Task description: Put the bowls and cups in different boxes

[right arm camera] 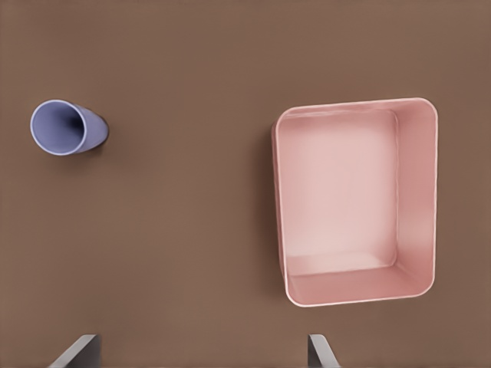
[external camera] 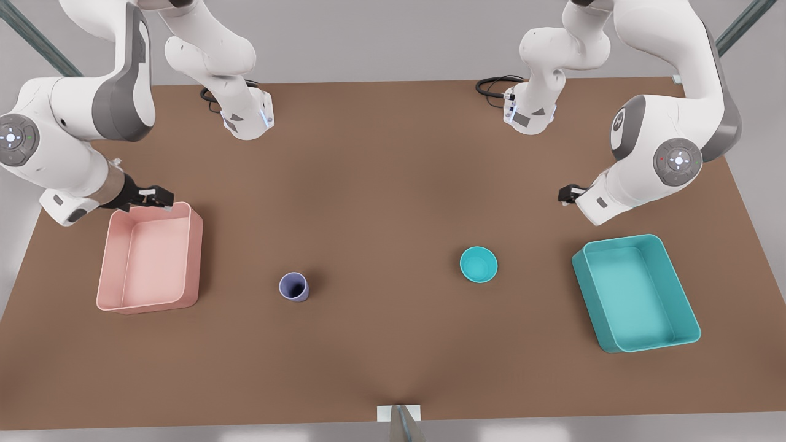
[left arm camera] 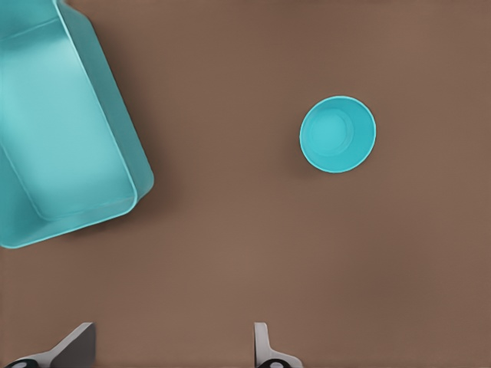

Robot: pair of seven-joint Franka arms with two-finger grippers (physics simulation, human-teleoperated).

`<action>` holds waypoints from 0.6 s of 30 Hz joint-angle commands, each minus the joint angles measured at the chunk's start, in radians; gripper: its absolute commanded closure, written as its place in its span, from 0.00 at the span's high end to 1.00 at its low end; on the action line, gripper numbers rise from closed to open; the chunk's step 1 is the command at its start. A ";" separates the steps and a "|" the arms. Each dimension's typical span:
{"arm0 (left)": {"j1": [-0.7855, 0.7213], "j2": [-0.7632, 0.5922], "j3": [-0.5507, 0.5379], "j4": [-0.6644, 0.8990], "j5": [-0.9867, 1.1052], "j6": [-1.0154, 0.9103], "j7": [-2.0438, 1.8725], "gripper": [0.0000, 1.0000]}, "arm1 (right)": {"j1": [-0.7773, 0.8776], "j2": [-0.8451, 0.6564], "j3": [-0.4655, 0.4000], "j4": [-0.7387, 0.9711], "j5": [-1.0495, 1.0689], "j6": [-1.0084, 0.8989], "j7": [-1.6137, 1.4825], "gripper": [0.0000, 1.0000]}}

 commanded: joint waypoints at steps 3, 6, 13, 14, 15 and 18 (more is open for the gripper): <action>-0.003 0.054 0.001 0.007 -0.024 0.034 -0.002 1.00 | 0.005 0.095 0.002 0.066 0.014 0.014 0.001 1.00; -0.044 0.280 0.001 0.028 -0.145 0.337 -0.083 1.00 | 0.089 0.395 0.005 0.344 -0.001 0.096 0.004 1.00; -0.029 0.594 -0.018 0.110 -0.271 0.683 -0.085 1.00 | 0.149 0.634 0.006 0.322 0.010 0.469 0.145 1.00; -0.029 0.596 -0.031 0.082 -0.269 0.716 -0.065 1.00 | 0.151 0.640 0.008 0.306 0.014 0.501 0.159 1.00; -0.029 0.596 -0.032 0.054 -0.271 0.713 -0.011 1.00 | 0.167 0.640 0.006 0.269 0.016 0.544 0.160 1.00; -0.032 0.591 -0.055 -0.003 -0.268 0.611 0.003 1.00 | 0.178 0.623 0.006 0.180 0.013 0.601 0.188 1.00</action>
